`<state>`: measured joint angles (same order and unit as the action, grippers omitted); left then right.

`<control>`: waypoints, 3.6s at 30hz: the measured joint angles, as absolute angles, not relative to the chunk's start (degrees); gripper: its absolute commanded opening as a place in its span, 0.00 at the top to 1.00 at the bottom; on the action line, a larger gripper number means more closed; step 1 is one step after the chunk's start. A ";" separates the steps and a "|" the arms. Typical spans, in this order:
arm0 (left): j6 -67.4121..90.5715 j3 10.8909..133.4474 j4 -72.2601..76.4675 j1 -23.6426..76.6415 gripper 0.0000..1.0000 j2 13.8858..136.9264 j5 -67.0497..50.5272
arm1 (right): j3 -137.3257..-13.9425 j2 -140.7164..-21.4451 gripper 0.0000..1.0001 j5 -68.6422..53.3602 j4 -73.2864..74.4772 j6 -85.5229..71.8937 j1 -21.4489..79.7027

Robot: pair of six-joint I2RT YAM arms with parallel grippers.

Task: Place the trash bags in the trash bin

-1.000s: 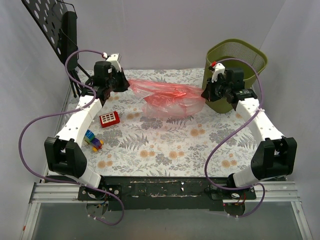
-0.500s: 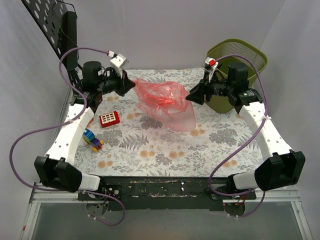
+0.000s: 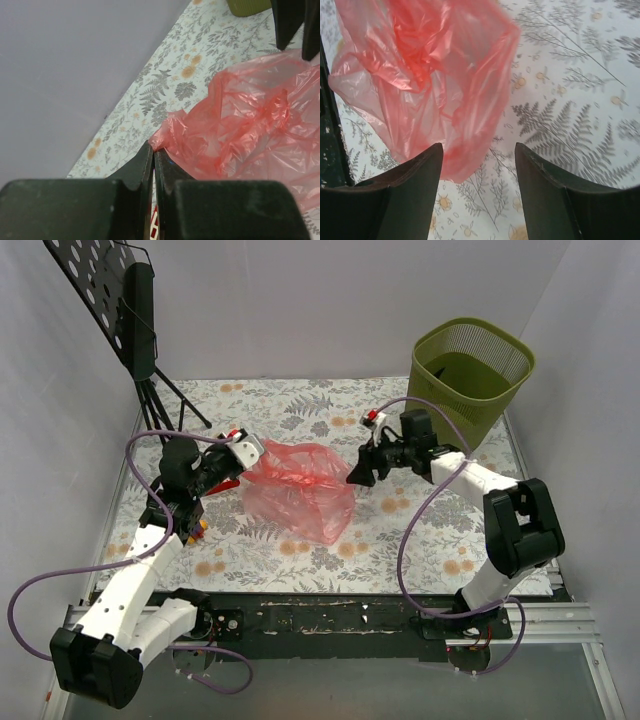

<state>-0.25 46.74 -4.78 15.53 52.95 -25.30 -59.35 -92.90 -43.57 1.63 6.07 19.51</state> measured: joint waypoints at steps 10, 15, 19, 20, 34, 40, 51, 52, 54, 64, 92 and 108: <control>1.80 46.17 -5.08 15.84 1.00 53.32 -20.25 | -59.13 -96.18 0.38 -36.71 -12.08 5.13 39.79; 8.32 45.19 -7.73 15.84 1.00 55.64 -17.69 | -63.33 -104.29 0.35 -35.29 -16.58 -1.26 49.82; 13.74 45.12 -10.61 15.84 1.00 57.32 -15.90 | -65.84 -106.59 0.32 -32.34 -16.05 -2.92 52.77; 14.83 45.12 -11.14 15.84 1.00 57.32 -15.53 | -65.84 -105.89 0.32 -31.83 -15.73 -2.96 52.73; 17.10 44.82 -12.29 15.84 1.00 53.82 -10.44 | -60.58 -87.81 0.31 -41.21 -11.88 3.18 37.63; 16.86 44.82 -12.88 15.84 1.00 53.80 -10.39 | -59.55 -100.05 0.30 -43.22 -4.71 18.83 38.41; 17.50 44.82 -14.39 15.84 1.00 52.36 -10.02 | -65.69 -110.54 0.33 -44.77 -3.11 24.01 41.71; 17.65 44.82 -14.57 15.84 1.00 52.18 -10.02 | -65.98 -110.72 0.34 -44.71 -3.40 23.92 42.13; 18.06 44.82 -14.92 15.84 1.00 51.88 -10.00 | -66.65 -111.55 0.39 -43.46 -4.64 23.22 43.46; 19.42 44.84 -15.62 15.84 1.00 51.75 -9.43 | -66.00 -113.16 0.99 -29.71 -6.57 23.86 46.44; 43.53 129.78 -11.75 13.28 1.00 116.95 -9.85 | -136.44 -128.33 0.99 25.39 -7.88 52.21 28.77; 3.90 35.35 -14.72 39.48 1.00 62.61 -21.78 | -11.16 -50.72 0.99 18.44 -29.61 67.66 52.21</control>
